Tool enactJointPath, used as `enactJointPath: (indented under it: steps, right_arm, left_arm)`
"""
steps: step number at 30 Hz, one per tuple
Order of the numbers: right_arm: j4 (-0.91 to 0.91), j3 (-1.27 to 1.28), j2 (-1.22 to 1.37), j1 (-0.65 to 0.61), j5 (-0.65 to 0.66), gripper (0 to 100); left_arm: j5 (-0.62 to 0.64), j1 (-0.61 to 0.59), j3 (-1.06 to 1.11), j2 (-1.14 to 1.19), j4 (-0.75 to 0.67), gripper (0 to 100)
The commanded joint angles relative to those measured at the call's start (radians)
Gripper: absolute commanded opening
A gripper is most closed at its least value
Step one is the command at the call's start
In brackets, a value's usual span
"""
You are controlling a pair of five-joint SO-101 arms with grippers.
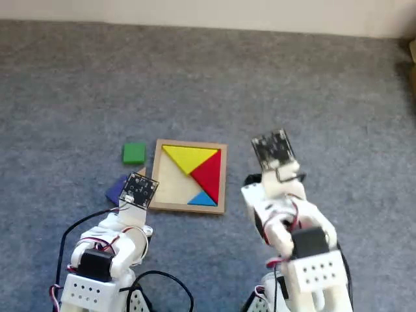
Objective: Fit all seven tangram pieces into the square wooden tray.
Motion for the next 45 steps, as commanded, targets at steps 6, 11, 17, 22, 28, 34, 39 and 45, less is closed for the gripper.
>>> enactJointPath:
  steps: [6, 11, 17, 22, 28, 34, 39, 45]
  right_arm:
    - [0.005, 0.237, -0.386, 0.038, -0.012, 0.6]
    - [0.01, 0.389, -0.561, 0.071, -0.012, 0.6]
    - [0.012, 0.486, -0.615, 0.087, -0.014, 0.6]
    - [0.002, 0.527, -0.611, 0.099, -0.12, 0.7]
    - [-0.027, 0.579, -0.611, 0.119, -0.153, 0.7]
    - [-0.005, 0.653, -0.611, 0.12, -0.153, 0.5]
    - [0.041, 0.653, -0.611, 0.119, -0.153, 0.5]
    - [0.127, 0.653, -0.611, 0.119, -0.153, 0.5]
  left_arm:
    - [0.005, -0.005, 0.021, -0.036, 0.006, 1]
    - [0.005, -0.005, 0.021, -0.036, 0.006, 1]
    - [0.005, -0.005, 0.021, -0.036, 0.006, 1]
    - [0.005, -0.005, 0.021, -0.036, 0.006, 1]
    - [0.005, -0.005, 0.021, -0.036, 0.006, 1]
    - [0.005, -0.005, 0.021, -0.036, 0.006, 1]
    - [0.005, -0.005, 0.021, -0.036, 0.006, 1]
    - [0.005, -0.004, 0.021, -0.036, 0.006, 1]
